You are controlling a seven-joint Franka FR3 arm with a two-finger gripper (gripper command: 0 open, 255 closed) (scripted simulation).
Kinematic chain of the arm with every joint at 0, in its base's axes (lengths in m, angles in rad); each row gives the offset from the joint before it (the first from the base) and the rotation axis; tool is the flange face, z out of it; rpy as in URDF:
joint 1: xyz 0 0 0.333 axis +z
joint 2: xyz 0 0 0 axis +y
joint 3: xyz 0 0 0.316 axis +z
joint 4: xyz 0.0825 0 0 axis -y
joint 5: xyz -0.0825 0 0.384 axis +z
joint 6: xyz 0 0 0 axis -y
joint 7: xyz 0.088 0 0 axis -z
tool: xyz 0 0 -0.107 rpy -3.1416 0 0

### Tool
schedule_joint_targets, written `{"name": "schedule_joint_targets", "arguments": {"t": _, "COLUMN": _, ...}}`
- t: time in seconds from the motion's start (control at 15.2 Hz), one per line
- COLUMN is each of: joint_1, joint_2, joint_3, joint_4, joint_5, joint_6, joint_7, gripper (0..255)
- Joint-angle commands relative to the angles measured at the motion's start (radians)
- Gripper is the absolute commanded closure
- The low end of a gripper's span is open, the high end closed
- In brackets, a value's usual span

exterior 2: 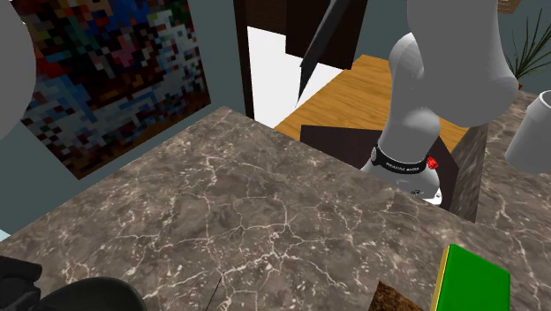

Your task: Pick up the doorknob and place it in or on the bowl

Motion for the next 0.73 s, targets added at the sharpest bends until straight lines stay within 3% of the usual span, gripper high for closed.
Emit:
{"name": "schedule_joint_targets", "arguments": {"t": 0.0, "joint_1": -0.002, "joint_2": -0.023, "joint_3": 0.01, "joint_4": 0.023, "joint_5": 0.019, "joint_6": -0.041, "joint_7": -0.012, "gripper": 0}}
{"name": "schedule_joint_targets", "arguments": {"t": 0.13, "joint_1": 0.0, "joint_2": -0.042, "joint_3": 0.019, "joint_4": 0.056, "joint_5": 0.035, "joint_6": -0.089, "joint_7": -0.023, "gripper": 0}}
{"name": "schedule_joint_targets", "arguments": {"t": 0.66, "joint_1": 0.0, "joint_2": -0.042, "joint_3": 0.019, "joint_4": 0.056, "joint_5": 0.035, "joint_6": -0.089, "joint_7": -0.023, "gripper": 0}}
